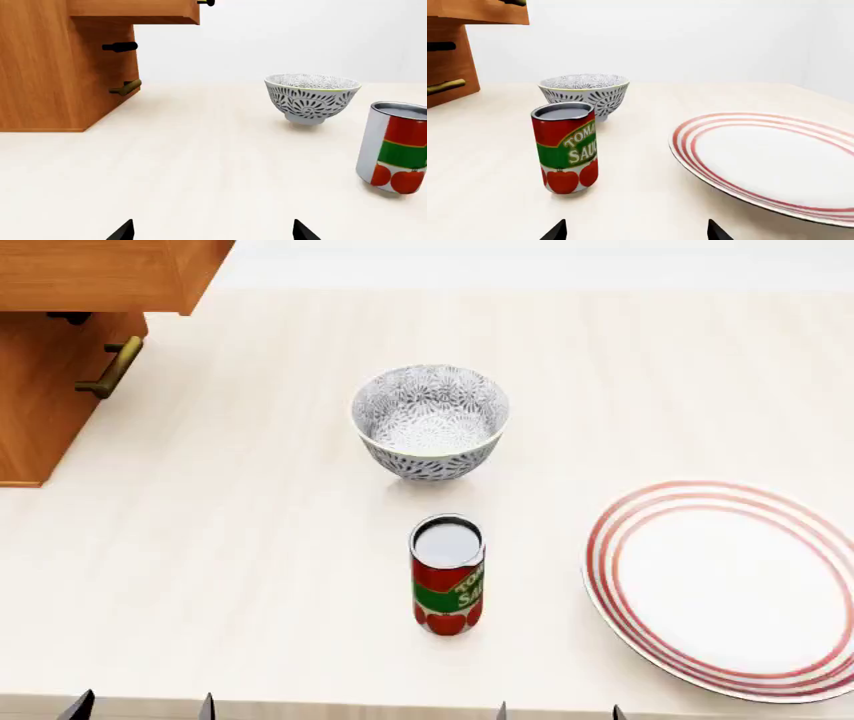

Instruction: Put the bowl on top of the cabinet.

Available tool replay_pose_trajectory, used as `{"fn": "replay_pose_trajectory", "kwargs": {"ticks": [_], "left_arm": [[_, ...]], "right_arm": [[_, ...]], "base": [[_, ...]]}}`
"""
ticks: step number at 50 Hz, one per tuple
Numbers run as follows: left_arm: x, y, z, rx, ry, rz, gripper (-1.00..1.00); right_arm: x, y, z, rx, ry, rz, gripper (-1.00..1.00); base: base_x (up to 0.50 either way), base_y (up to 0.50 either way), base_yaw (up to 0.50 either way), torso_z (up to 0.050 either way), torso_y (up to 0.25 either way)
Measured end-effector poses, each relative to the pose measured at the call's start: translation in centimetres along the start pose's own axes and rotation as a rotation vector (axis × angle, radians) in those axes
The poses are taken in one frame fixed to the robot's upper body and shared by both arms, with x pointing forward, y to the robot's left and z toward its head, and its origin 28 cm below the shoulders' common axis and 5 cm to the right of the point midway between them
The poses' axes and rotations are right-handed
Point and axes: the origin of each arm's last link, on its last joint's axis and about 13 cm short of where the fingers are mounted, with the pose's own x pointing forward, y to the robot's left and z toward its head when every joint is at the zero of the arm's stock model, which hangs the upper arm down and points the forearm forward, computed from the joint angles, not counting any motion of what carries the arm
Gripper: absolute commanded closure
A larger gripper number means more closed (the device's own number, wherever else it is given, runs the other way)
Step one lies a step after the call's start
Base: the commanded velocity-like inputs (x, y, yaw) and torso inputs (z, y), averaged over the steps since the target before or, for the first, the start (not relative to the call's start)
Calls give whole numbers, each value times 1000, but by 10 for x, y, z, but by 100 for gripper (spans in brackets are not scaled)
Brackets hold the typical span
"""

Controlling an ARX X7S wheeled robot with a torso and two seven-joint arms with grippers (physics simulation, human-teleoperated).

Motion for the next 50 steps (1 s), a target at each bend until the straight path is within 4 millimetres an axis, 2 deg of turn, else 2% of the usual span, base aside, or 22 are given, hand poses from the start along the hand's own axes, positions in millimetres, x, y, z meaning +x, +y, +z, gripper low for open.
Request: {"fn": "replay_pose_trajectory", "kwargs": {"ticks": [16, 23, 36, 50], "left_arm": [[0, 2, -2, -13, 22, 2, -100], [-4, 2, 1, -19, -3, -13, -100], [-11, 5, 37, 6, -123, -20, -100], [-21, 11, 86, 24, -260, -8, -100]], "right_arm": [[0, 2, 0, -22, 4, -4, -100], [-1, 1, 6, -36, -8, -37, -100], [-4, 2, 36, -54, -87, -59, -100], [-14, -1, 84, -95, -202, -76, -100]], "base": [[0, 0, 0, 0, 0], [0, 0, 0, 0, 0], [0, 0, 0, 0, 0], [0, 0, 0, 0, 0]]}}
